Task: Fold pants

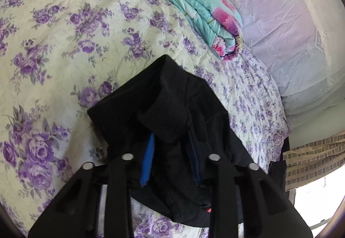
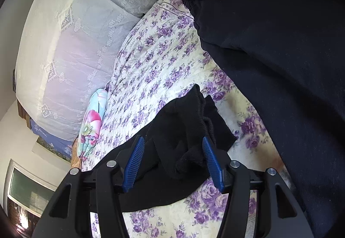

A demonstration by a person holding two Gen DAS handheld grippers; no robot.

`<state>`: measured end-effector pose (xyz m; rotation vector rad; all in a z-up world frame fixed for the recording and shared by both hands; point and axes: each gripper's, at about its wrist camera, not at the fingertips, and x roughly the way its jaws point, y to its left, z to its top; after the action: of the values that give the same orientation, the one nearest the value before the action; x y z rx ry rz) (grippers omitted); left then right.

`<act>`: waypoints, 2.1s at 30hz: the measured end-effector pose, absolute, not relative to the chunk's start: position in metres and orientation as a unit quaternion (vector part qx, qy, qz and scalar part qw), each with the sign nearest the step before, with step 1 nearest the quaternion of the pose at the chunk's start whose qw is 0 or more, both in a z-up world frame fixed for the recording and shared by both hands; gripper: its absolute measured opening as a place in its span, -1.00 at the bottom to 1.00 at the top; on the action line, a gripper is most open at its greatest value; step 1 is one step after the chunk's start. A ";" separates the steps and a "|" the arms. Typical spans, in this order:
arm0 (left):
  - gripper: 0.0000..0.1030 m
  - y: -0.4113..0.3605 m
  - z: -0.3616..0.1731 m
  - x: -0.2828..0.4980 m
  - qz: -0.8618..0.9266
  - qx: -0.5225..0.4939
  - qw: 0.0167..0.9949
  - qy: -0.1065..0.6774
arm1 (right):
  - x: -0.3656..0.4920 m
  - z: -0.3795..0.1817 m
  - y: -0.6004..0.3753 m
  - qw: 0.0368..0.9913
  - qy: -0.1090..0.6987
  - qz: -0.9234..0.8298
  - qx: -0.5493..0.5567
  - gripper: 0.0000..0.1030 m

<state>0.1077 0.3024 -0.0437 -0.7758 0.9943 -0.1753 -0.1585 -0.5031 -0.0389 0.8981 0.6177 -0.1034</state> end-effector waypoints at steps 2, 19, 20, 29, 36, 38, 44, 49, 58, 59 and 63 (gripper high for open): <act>-0.60 0.307 -0.039 0.105 -0.089 -0.368 0.805 0.456 | -0.157 -0.040 -0.502 0.854 0.296 -0.049 0.425 0.12; -0.69 0.348 -0.087 0.068 -0.100 -0.426 0.774 0.458 | -0.162 -0.040 -0.496 0.848 0.309 -0.039 0.428 0.12; -0.68 0.345 -0.081 0.067 -0.097 -0.415 0.782 0.455 | -0.163 -0.038 -0.494 0.850 0.308 -0.037 0.427 0.12; -0.59 0.307 0.008 0.033 -0.115 -0.306 0.868 0.374 | -0.166 -0.045 -0.493 0.838 0.313 -0.040 0.445 0.11; 0.05 0.217 0.003 0.063 -0.198 -0.236 0.859 0.410 | -0.160 -0.061 -0.494 0.813 0.316 -0.014 0.488 0.11; 0.05 0.203 -0.018 0.074 -0.204 -0.237 0.846 0.432 | -0.151 -0.072 -0.494 0.798 0.332 -0.015 0.502 0.11; 0.01 0.207 -0.064 0.094 -0.196 -0.258 0.828 0.458 | -0.126 -0.081 -0.495 0.787 0.323 -0.023 0.525 0.11; -0.06 0.228 -0.077 0.100 -0.227 -0.306 0.807 0.450 | -0.108 -0.063 -0.501 0.814 0.317 -0.029 0.485 -0.82; -0.11 0.233 -0.077 0.102 -0.236 -0.302 0.803 0.457 | -0.134 -0.011 -0.519 0.846 0.333 -0.018 0.416 -0.91; -0.11 0.234 -0.078 0.103 -0.237 -0.304 0.801 0.458 | -0.134 -0.034 -0.522 0.829 0.373 -0.036 0.416 -0.91; -0.10 0.231 -0.071 0.099 -0.223 -0.293 0.805 0.464 | -0.150 -0.062 -0.516 0.821 0.391 -0.043 0.415 -0.91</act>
<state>0.0992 0.2314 -0.0711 -0.6279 0.9938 -0.4775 -0.1500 -0.5164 -0.0619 0.8834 0.8321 -0.0906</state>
